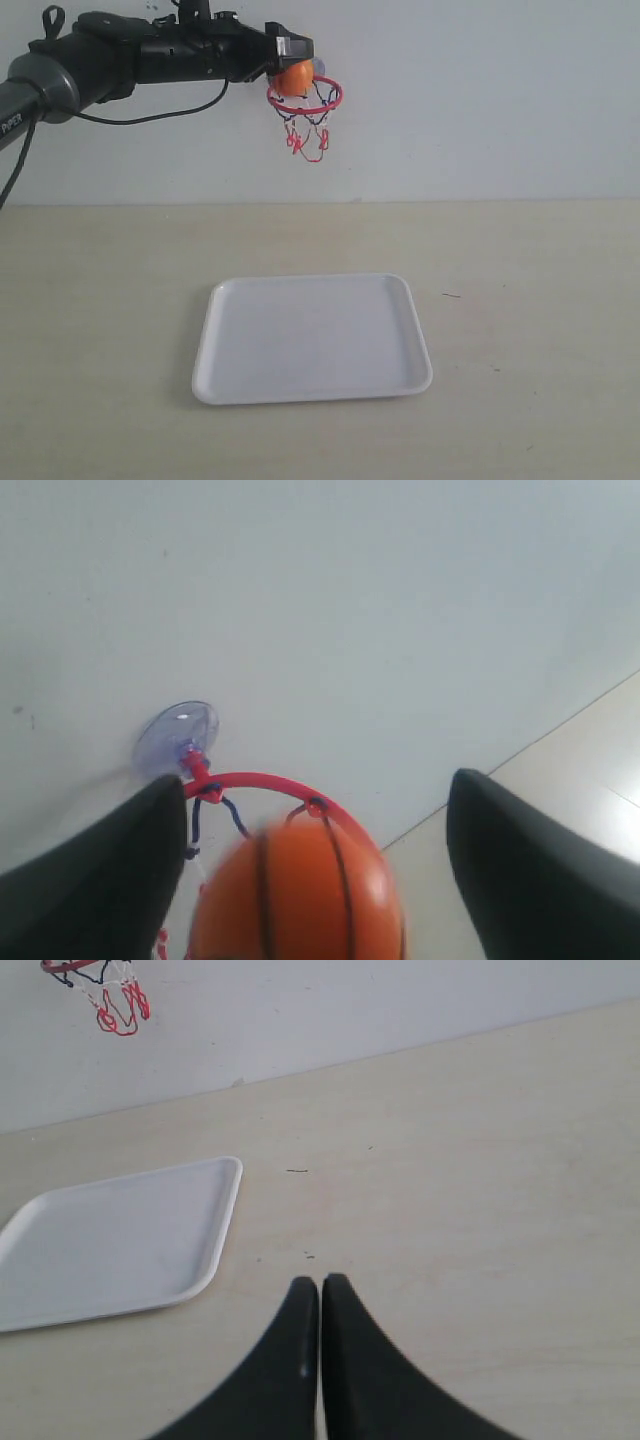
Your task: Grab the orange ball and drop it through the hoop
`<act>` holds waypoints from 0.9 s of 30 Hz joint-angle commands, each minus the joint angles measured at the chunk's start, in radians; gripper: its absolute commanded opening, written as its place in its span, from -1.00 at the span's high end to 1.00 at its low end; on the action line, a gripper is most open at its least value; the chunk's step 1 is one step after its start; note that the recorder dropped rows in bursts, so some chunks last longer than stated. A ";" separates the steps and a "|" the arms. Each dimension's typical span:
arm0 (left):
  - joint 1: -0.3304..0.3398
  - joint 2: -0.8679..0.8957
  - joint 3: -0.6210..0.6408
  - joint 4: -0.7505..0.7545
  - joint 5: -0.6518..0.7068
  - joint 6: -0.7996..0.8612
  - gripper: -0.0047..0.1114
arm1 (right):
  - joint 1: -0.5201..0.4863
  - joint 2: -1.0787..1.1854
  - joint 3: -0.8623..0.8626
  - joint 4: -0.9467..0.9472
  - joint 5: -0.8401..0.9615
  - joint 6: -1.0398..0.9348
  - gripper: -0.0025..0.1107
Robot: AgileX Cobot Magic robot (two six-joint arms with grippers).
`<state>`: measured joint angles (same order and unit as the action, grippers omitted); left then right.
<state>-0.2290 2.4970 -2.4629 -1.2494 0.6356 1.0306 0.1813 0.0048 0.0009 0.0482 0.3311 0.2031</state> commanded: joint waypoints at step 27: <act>0.191 -0.021 -0.007 0.157 0.586 -0.354 0.85 | -0.001 -0.005 -0.001 -0.004 -0.010 -0.002 0.96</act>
<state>-0.0522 2.4937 -2.4629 -1.1103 1.1126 0.7340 0.1813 0.0048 0.0009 0.0482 0.3311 0.2031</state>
